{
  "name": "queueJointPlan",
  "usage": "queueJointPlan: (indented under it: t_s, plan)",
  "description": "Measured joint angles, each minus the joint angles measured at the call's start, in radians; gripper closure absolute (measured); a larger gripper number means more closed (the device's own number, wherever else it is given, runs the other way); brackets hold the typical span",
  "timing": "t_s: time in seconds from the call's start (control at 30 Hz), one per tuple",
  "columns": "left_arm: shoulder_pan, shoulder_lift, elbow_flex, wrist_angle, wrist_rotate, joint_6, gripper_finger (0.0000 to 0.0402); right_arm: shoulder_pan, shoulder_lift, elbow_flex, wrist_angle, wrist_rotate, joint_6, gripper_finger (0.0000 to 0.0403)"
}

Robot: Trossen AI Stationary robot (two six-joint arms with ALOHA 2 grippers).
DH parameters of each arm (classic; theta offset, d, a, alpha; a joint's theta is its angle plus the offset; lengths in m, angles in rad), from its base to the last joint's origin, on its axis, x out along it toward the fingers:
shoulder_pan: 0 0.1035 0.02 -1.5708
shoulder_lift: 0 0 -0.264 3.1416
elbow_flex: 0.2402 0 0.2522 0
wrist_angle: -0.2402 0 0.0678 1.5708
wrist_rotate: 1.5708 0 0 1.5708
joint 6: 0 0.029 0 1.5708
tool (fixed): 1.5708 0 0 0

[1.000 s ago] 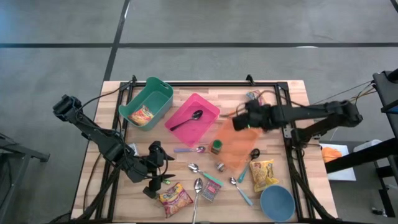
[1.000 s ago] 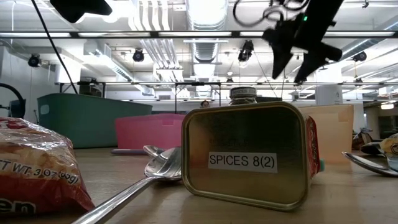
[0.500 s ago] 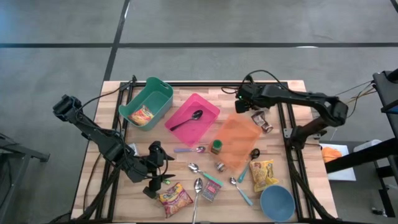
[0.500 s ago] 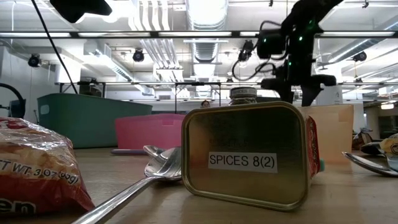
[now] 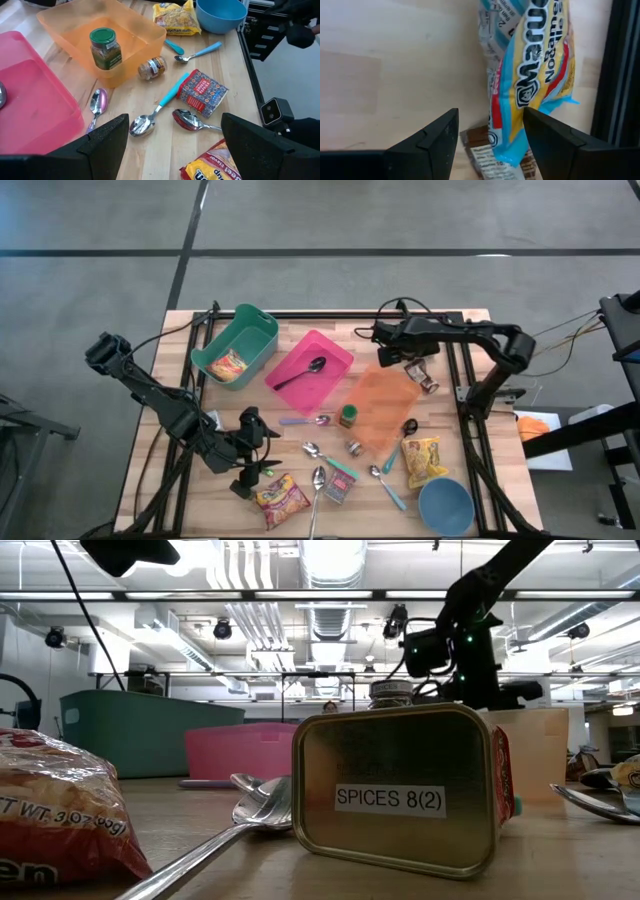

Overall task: Pick & Place Food Item
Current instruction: Put the blue noodle pack into the green bin

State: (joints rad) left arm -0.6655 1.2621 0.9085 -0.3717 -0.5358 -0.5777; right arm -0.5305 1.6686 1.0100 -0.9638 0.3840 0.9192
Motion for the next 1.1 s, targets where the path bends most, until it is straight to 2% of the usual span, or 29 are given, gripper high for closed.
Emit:
queueJointPlan:
  t_s: [0.2, 0.3, 0.77, 1.1]
  plan:
    - [0.000, 0.000, 0.000, 0.000, 0.000, 0.000, 0.0085, -0.006, 0.008, 0.000, -0.034, 0.036, 0.028, 0.0187]
    - [0.000, 0.000, 0.000, 0.000, 0.000, 0.000, 0.0085, -0.008, 0.005, 0.000, -0.034, 0.038, 0.029, 0.0200]
    - [0.000, 0.000, 0.000, 0.000, 0.004, -0.003, 0.0085, -0.007, 0.004, 0.000, -0.035, 0.037, -0.011, 0.0385]
    - [0.000, 0.000, 0.000, 0.000, 0.009, -0.002, 0.0085, 0.012, -0.018, 0.000, -0.102, 0.026, -0.038, 0.0395]
